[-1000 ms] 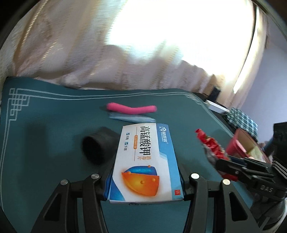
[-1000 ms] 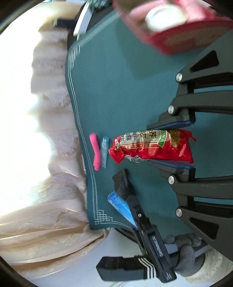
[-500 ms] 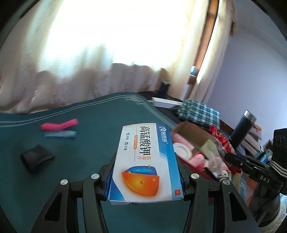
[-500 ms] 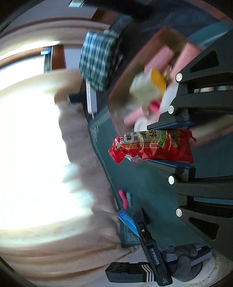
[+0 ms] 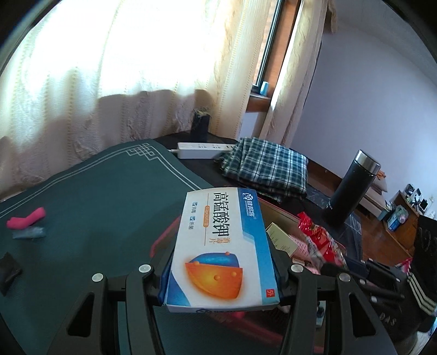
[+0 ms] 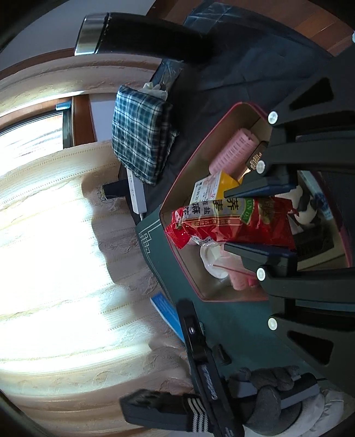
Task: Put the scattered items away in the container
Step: 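Carry the medicine box and snack bag into the red tin and release them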
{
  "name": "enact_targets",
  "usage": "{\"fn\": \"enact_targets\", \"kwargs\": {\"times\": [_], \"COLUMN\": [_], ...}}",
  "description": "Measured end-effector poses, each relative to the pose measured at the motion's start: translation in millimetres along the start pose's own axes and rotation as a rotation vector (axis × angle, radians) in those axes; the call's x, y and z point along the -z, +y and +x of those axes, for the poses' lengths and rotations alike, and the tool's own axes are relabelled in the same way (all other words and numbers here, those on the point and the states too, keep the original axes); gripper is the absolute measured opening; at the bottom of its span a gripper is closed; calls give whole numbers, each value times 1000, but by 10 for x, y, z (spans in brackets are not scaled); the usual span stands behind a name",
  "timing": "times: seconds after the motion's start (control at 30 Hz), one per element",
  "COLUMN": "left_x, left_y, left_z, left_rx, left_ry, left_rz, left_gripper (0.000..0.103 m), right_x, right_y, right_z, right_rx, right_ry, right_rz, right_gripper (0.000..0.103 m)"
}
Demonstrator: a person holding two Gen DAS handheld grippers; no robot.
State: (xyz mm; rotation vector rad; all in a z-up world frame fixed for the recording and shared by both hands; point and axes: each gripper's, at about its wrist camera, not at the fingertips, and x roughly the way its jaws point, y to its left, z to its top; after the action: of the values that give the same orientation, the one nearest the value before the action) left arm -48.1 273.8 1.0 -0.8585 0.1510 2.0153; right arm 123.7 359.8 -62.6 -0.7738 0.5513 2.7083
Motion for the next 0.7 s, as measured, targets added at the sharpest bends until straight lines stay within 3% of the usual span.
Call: {"fn": "enact_targets", "kwargs": {"times": [0.27, 0.3, 0.37, 0.43, 0.7], "left_x": [-13, -6, 9, 20, 29], "left_y": [-9, 1, 11, 13, 98], "left_z": [234, 260, 289, 290, 162], "left_rx": [-11, -9, -6, -1, -7], "left_ry": [33, 42, 49, 45, 27], "left_rz": [-2, -5, -13, -15, -25], "left_gripper": [56, 59, 78, 78, 78], "right_x": [33, 32, 23, 21, 0], "right_y": [-64, -74, -93, -92, 5], "right_z": [79, 79, 77, 61, 0], "right_rx": [-12, -11, -13, -11, -24], "right_ry": [15, 13, 11, 5, -17], "right_rz": [14, 22, 30, 31, 23], "right_gripper": [35, 35, 38, 43, 46]}}
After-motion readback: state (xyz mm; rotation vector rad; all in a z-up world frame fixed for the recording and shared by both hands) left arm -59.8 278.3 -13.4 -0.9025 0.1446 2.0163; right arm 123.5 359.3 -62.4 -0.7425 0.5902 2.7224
